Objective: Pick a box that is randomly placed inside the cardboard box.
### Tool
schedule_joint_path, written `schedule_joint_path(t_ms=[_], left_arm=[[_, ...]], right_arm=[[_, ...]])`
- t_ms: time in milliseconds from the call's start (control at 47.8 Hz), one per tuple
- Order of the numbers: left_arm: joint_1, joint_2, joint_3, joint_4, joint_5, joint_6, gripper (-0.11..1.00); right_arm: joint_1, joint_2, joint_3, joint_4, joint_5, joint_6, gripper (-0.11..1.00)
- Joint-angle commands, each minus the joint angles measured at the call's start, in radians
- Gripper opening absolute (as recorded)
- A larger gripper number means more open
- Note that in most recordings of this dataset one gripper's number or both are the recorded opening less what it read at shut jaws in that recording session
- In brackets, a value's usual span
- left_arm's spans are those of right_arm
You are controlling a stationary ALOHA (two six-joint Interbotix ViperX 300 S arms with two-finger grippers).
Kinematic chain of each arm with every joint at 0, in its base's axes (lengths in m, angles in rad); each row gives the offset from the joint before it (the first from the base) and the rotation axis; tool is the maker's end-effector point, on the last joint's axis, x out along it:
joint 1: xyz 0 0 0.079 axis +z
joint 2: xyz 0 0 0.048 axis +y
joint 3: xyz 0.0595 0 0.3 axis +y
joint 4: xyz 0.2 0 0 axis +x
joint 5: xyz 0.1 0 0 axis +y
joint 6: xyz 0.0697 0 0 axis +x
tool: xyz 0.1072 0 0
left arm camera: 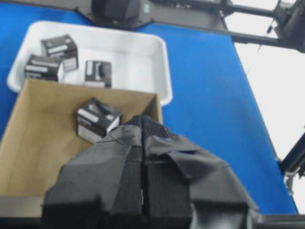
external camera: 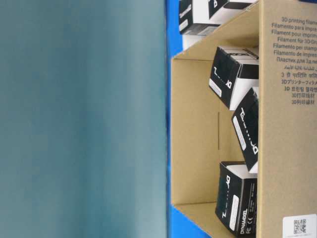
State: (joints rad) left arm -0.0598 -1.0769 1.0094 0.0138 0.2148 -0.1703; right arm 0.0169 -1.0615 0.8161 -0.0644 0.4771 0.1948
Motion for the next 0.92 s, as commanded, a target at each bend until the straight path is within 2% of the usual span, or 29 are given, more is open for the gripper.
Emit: schedule_joint_path(t_ms=[0, 565, 901], left_arm=[[0.000, -0.002, -0.011, 0.003, -0.005, 0.002, -0.07], [0.006, 0.002, -0.003, 0.003, -0.006, 0.000, -0.07], [0.005, -0.008, -0.006, 0.003, -0.035, 0.003, -0.07]], right_arm=[[0.012, -0.038, 0.015, 0.008, -0.009, 0.002, 0.98], [0.012, -0.126, 0.060, 0.021, -0.002, 0.002, 0.98], [0.012, -0.190, 0.133, 0.081, 0.044, 0.002, 0.98]])
